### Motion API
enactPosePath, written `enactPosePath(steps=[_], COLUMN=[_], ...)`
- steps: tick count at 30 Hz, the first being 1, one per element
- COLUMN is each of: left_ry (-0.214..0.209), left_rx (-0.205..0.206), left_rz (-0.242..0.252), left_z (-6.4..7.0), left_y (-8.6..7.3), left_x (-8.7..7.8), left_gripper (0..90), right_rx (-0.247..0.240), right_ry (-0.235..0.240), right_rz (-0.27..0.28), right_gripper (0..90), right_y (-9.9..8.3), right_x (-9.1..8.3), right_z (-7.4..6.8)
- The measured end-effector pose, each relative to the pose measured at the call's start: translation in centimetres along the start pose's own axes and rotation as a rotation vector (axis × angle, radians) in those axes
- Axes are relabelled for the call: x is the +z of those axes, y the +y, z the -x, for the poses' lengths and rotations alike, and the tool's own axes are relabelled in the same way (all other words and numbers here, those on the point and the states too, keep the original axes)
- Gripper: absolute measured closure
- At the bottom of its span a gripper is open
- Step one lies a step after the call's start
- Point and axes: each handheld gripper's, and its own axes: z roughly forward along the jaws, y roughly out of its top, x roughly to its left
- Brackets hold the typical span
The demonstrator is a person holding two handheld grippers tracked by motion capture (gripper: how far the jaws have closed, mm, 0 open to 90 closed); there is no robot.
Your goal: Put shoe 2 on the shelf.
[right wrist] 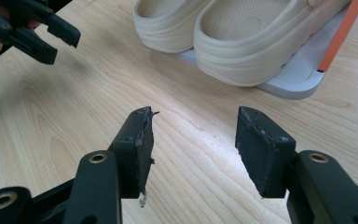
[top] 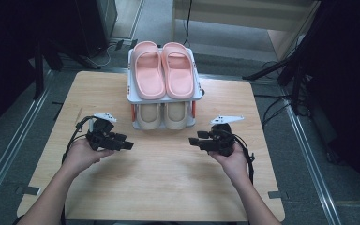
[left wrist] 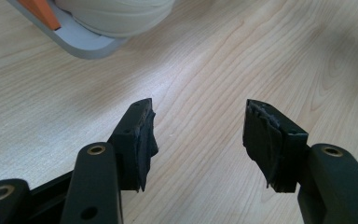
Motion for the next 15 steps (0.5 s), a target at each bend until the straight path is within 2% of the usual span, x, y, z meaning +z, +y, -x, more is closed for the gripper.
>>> enactPosePath(steps=[15], left_ry=[0.002], left_rx=[-0.001], left_rz=[-0.005], left_z=[0.04], left_y=[-0.21], left_x=[0.18], left_gripper=[42.5], right_rx=[-0.004], right_ry=[0.005], right_rz=[-0.008], right_gripper=[47.1], right_y=[0.22], right_x=[0.28], right_z=[-0.14])
